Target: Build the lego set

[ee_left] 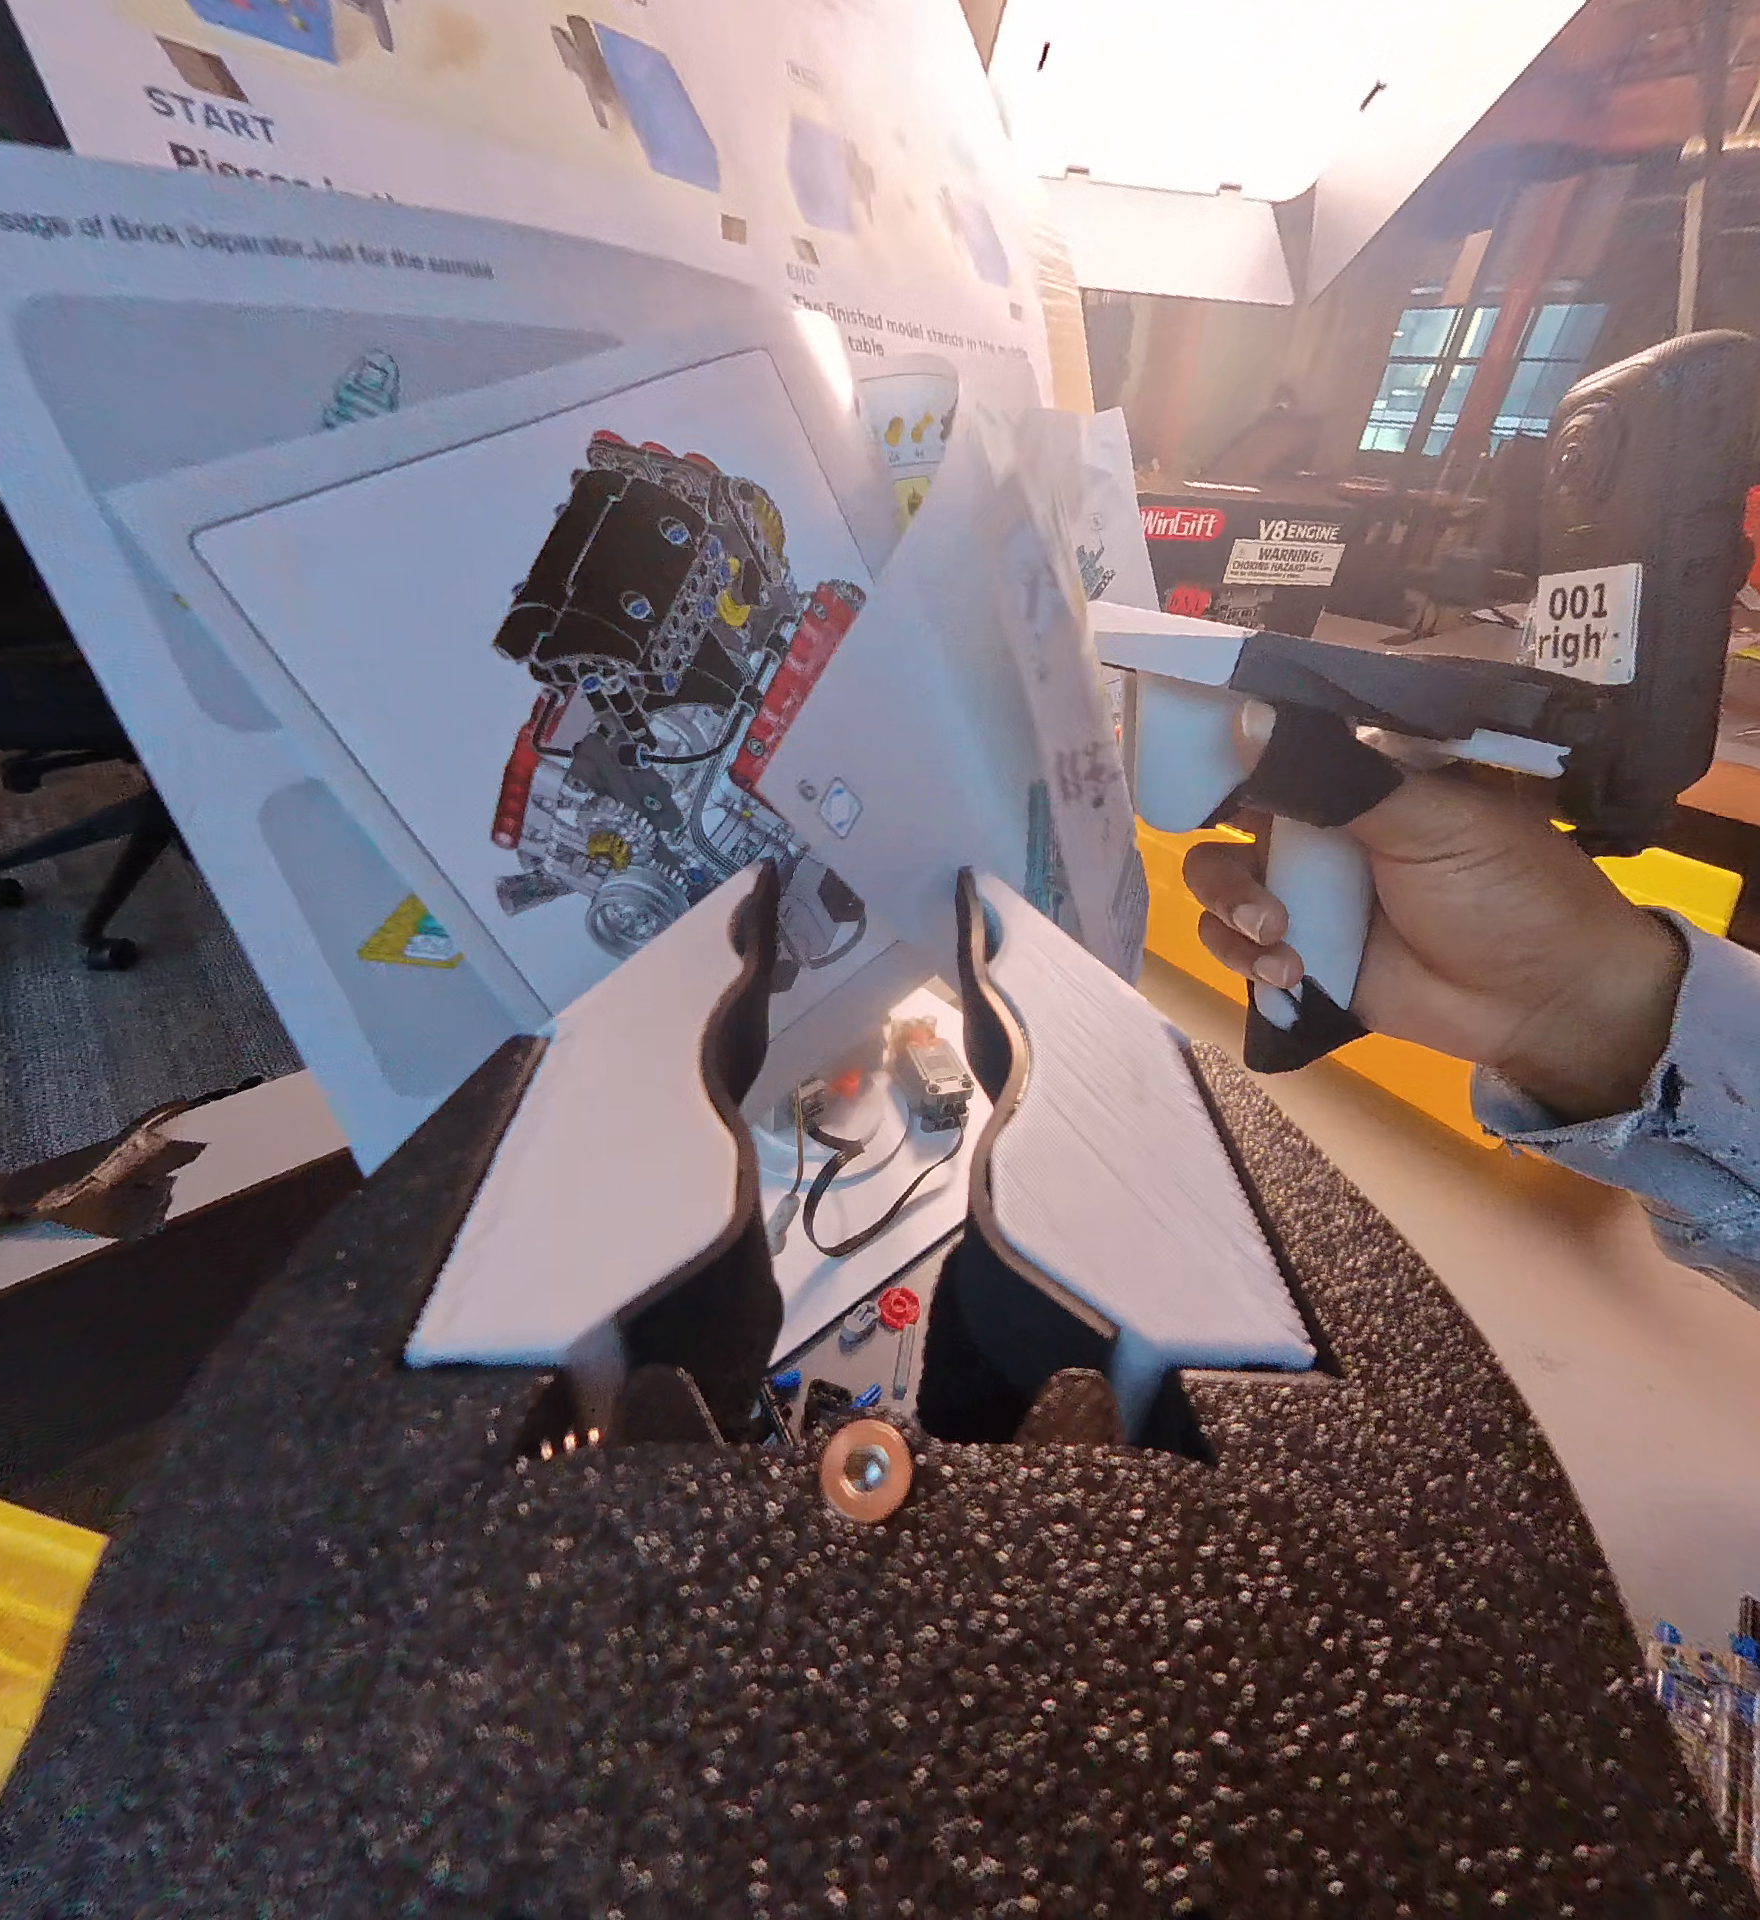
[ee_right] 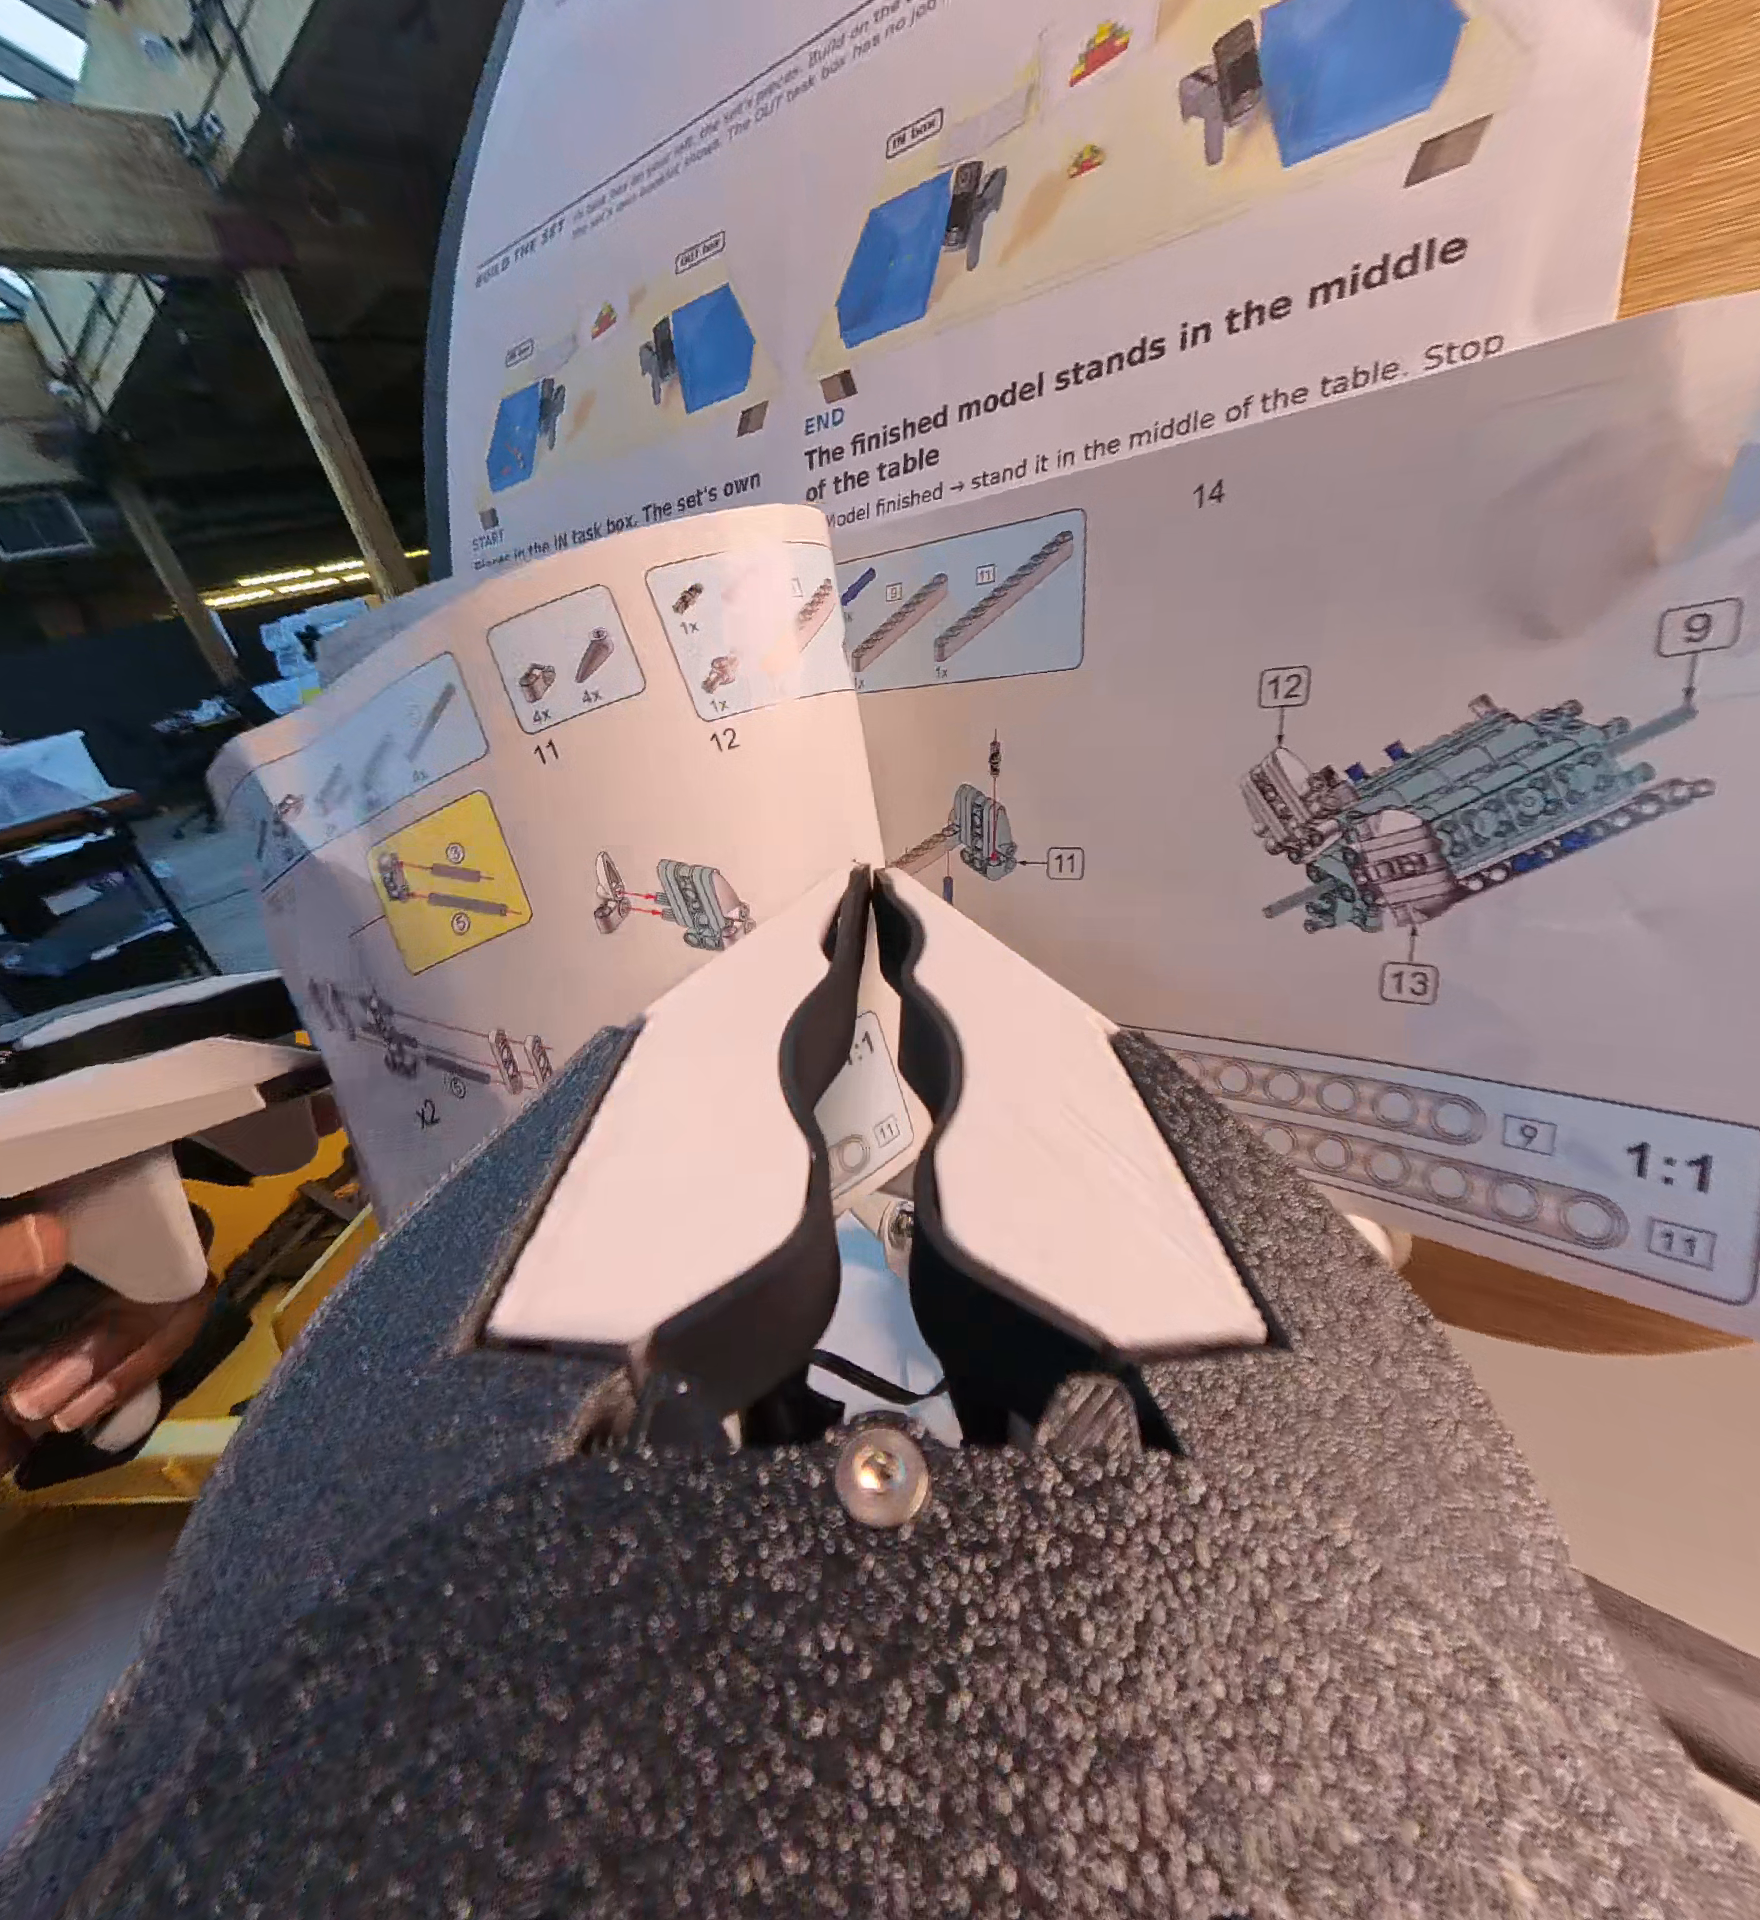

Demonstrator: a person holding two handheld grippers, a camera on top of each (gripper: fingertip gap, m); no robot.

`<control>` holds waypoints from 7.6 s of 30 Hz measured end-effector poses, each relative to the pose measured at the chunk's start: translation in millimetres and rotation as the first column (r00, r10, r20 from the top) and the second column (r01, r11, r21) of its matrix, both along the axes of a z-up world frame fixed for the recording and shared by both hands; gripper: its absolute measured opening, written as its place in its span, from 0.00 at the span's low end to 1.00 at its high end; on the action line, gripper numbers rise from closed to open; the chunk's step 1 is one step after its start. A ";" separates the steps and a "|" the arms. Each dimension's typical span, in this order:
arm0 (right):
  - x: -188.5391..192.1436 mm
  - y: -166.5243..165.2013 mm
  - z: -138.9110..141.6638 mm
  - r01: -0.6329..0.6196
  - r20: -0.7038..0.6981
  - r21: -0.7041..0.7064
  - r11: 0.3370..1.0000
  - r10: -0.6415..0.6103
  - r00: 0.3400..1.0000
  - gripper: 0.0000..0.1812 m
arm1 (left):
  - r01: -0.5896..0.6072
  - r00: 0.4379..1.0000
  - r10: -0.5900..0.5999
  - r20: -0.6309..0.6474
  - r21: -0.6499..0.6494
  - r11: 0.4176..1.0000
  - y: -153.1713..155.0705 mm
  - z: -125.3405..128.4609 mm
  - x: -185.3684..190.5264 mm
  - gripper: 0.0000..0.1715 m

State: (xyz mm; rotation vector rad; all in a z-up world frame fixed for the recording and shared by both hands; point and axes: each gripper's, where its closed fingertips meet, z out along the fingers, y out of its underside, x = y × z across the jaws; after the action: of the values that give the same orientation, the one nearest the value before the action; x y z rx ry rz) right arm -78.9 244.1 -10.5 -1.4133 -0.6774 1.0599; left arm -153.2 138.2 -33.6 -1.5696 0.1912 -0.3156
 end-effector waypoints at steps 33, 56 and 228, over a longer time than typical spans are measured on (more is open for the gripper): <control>109.2 8.4 -13.9 0.240 0.184 0.221 0.945 -0.282 0.942 0.01 | -0.137 0.990 0.136 -0.034 -0.032 0.990 5.3 25.3 -79.9 0.00; -12.5 -102.9 -9.2 -0.309 0.251 0.206 0.928 0.255 0.934 0.00 | -0.247 0.960 0.235 -0.152 -0.065 0.967 8.3 33.3 -113.6 0.06; 91.5 -228.0 -109.4 -0.603 0.630 0.074 0.795 0.431 0.646 0.41 | -0.152 0.982 0.166 -0.087 0.147 0.977 -69.1 28.7 -40.8 0.29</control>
State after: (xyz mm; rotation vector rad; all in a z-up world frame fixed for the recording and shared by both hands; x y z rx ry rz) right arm 12.6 16.1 -119.9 -1.3138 -1.7237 0.8886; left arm -194.0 69.1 -4.9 -1.4528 0.1600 -0.0966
